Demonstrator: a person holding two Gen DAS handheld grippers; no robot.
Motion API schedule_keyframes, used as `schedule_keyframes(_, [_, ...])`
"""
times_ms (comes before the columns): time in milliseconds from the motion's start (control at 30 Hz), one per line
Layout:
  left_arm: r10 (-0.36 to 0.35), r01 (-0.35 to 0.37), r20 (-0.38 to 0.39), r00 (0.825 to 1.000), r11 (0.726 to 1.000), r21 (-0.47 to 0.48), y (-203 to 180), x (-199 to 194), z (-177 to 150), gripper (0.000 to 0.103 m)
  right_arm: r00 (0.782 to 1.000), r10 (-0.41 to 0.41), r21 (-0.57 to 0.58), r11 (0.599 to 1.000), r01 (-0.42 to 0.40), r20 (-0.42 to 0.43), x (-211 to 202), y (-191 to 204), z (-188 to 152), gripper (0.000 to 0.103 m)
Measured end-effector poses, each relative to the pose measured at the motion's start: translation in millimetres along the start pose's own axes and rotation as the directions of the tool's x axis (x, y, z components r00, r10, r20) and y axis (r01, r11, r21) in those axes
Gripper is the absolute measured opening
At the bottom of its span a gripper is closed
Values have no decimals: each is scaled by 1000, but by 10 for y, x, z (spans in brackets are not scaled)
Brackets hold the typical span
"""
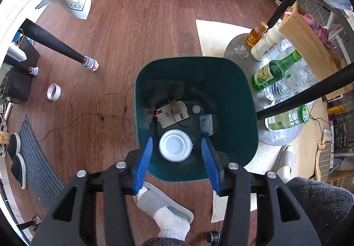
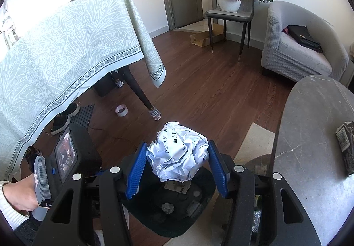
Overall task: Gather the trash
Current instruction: 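Drop the lid into the bin with the left tool while the right holds the ball, then lower the crumpled paper ball into the green bin and open the right tool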
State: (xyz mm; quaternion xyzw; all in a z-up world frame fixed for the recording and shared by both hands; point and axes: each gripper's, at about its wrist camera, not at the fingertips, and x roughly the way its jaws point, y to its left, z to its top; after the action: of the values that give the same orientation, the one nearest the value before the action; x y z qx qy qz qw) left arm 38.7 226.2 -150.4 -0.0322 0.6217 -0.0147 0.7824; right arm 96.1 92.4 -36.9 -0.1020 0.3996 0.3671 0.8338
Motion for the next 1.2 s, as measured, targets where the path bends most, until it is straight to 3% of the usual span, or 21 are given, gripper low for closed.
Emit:
schedule_keyframes(200, [-3,4,19,1000,1000,-24,131,-80,-13,51,999,2,-6,1000,-2,-39,180,55,-11,55])
schedule_keyframes(400, [-16,21,92,996,998,-51,229,-278,3,51,995,-1,-18,1000,-1,-101,421,150,-70,55])
schedule_keyframes(733, [-48,64,205,978,995,-71,299,-621,61,41,981,0,-31,1000,-6,-196,797,271,-159,55])
schedule_keyframes(1033, [-73,110,324,943,989,-98,327,-1003,134,29,948,-10,-24,1000,2,-317,1161,295,-357,56])
schedule_keyframes(1200, [-89,141,402,911,985,-101,308,-1270,165,29,923,-16,-38,999,1,-385,1340,326,-488,56])
